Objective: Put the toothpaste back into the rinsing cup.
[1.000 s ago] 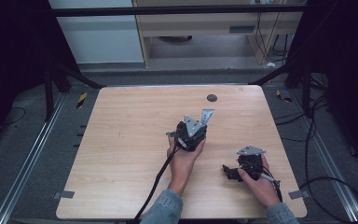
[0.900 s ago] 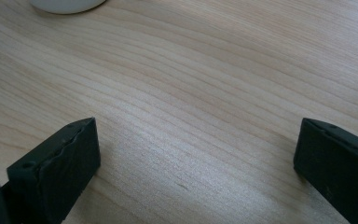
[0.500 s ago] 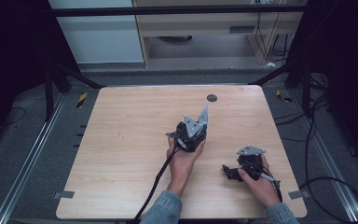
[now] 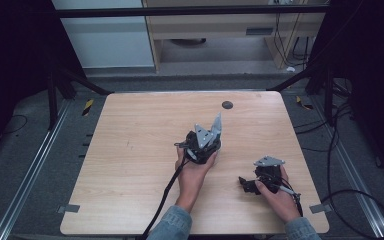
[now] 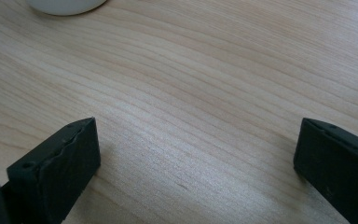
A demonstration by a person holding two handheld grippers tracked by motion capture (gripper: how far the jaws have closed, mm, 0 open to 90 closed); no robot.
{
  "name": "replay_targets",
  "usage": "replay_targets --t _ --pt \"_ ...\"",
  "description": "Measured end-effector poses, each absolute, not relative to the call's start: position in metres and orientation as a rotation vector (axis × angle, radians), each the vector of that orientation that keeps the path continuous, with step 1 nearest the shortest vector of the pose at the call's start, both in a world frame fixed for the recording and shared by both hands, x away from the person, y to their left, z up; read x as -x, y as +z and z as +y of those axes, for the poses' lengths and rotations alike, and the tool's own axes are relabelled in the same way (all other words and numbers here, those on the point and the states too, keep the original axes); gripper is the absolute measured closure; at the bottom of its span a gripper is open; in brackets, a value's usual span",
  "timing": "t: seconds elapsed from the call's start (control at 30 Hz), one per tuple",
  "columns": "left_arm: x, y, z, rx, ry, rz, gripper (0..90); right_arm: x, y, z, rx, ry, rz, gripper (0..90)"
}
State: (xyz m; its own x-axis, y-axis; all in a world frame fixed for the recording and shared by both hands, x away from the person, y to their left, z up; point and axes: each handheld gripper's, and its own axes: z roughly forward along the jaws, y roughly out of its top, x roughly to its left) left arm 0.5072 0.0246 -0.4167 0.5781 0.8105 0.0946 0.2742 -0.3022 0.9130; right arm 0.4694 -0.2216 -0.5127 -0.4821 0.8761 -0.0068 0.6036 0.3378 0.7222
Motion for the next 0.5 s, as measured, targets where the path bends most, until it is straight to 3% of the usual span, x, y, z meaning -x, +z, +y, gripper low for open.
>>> replay_targets --t 0.13,0.5 --pt "-0.508 -0.412 0.032 -1.871 0.712 0.878 56.1 -0.469 -0.513 -0.222 -1.303 0.939 2.212 0.6" --pt "-0.515 -0.4 0.059 -1.913 0.638 0.912 34.8 -0.469 -0.513 -0.222 -1.303 0.939 2.212 0.6"
